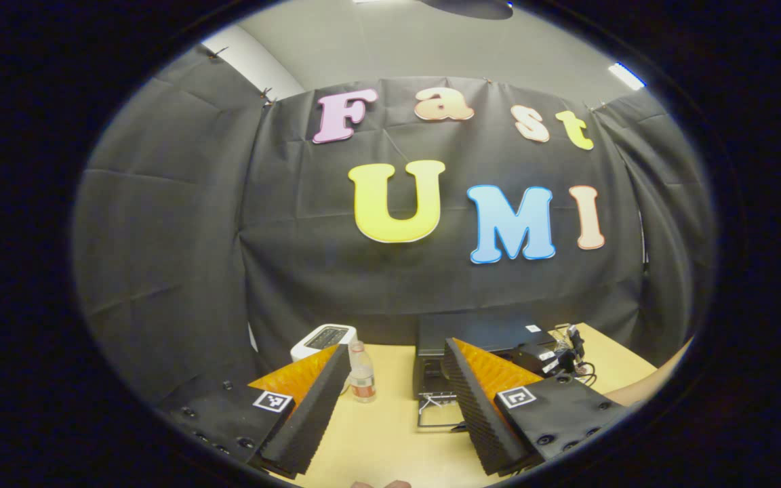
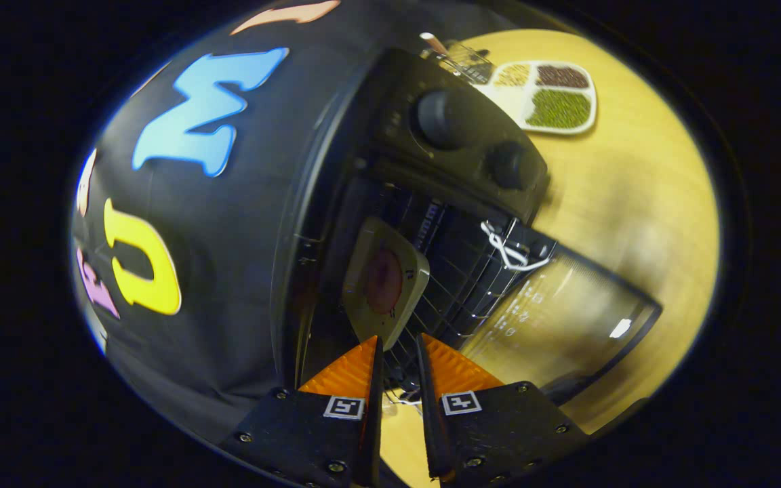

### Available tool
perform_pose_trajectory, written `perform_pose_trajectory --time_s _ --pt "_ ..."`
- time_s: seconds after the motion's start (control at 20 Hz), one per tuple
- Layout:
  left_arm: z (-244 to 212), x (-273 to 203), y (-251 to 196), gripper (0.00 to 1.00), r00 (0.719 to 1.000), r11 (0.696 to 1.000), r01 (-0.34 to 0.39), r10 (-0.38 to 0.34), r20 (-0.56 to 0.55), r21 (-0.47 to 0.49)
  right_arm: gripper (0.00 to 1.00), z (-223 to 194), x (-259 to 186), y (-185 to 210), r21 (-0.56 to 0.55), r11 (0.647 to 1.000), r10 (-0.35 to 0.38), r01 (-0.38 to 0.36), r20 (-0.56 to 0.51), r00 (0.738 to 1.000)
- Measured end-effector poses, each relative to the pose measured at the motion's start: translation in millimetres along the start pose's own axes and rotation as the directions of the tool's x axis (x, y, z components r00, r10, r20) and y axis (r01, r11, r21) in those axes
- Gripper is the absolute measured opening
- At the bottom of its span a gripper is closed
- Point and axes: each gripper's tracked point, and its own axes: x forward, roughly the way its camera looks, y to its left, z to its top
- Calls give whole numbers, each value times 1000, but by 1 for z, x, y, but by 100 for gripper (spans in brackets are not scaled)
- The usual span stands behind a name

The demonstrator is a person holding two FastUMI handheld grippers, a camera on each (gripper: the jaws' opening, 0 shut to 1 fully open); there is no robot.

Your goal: Open the electric oven with the left hand, put the food in, and close the electric oven.

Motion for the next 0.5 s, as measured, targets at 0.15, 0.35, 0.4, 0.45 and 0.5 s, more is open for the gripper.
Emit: perform_pose_trajectory --time_s 0.15,0.35,0.4,0.45,0.5 --pt "2 14 -25 99 998 998 60 -60 13 -9 27 20 -39 -2 -278 961 15 -9 18 1000" --pt "-1 30 -60 94 991 991 132 -131 9 -24 27 50 -82 7 -505 862 86 -53 43 995" --pt "-1 34 -68 99 989 989 148 -148 8 -26 27 66 -94 10 -556 829 111 -60 59 992" --pt "0 37 -76 98 987 986 163 -162 10 -28 28 76 -108 14 -602 796 132 -60 77 988" --pt "0 40 -82 99 984 984 176 -175 13 -28 27 85 -122 18 -641 765 156 -61 93 983"
